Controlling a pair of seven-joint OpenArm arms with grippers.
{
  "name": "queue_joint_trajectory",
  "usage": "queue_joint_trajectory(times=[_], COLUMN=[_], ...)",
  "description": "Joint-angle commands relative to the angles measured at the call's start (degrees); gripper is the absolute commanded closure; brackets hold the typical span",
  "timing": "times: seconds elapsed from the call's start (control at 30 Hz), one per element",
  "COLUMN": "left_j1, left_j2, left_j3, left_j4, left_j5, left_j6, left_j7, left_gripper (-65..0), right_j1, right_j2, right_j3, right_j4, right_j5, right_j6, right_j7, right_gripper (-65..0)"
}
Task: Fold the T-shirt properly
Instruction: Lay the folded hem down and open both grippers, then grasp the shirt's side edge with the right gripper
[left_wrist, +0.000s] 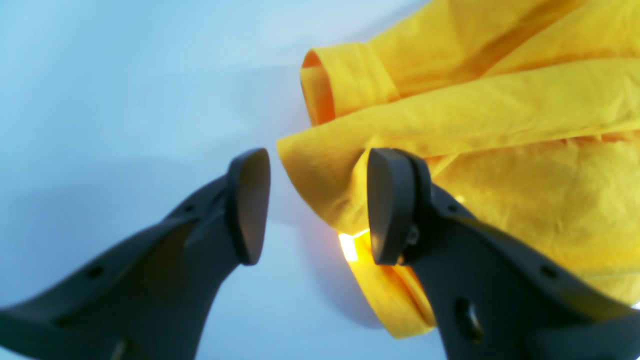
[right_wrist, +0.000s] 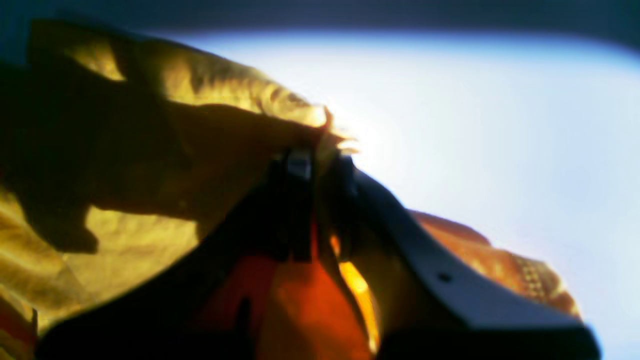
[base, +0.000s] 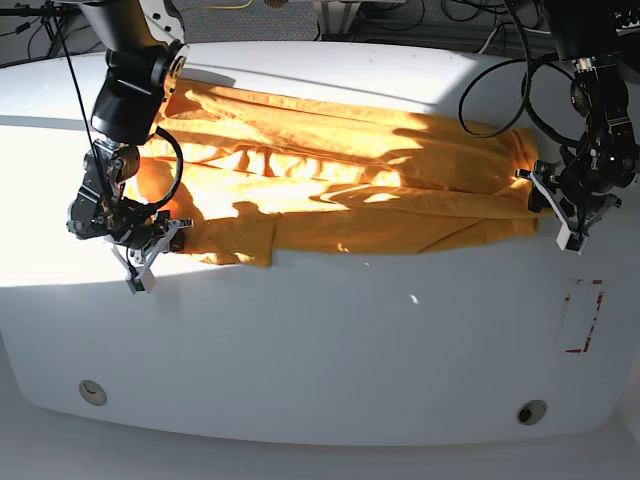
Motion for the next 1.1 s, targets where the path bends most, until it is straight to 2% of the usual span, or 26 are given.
queue_joint_trajectory(times=[0.0, 0.13, 0.63, 0.83, 1.07], left_j1=[-0.7, -0.7, -0.7, -0.7, -0.7], left_j2=[-0.8, -0.8, -0.7, -0.7, -0.7], left_j3=[-0.4, -0.4, -0.4, -0.4, -0.3], left_j4=[0.9, 0.7, 0.6, 0.6, 0.5], left_j5=[-0.2, -0.2, -0.2, -0.2, -0.2], left_j6=[0.1, 0.1, 0.1, 0.1, 0.1], left_j7=[-1.0, -1.0, -1.0, -1.0, -1.0], left_gripper=[-27.9, -27.9, -27.9, -27.9, -27.9], right_j1=[1.6, 1.3, -3.3, -8.2, -16.3], right_j2=[0.3, -0.6, -1.5, -2.0, -2.1], right_j3=[0.1, 0.1, 0.1, 0.1, 0.1], right_j4=[3.5, 7.9, 22.0, 29.4, 38.6], right_j5=[0.9, 0.9, 2.2, 8.3, 20.7], right_j6=[0.1, 0.1, 0.1, 0.1, 0.1], right_j7=[0.7, 0.2, -8.1, -15.1, -22.3], right_gripper=[-5.1, -4.9, -4.6, -4.6, -4.6])
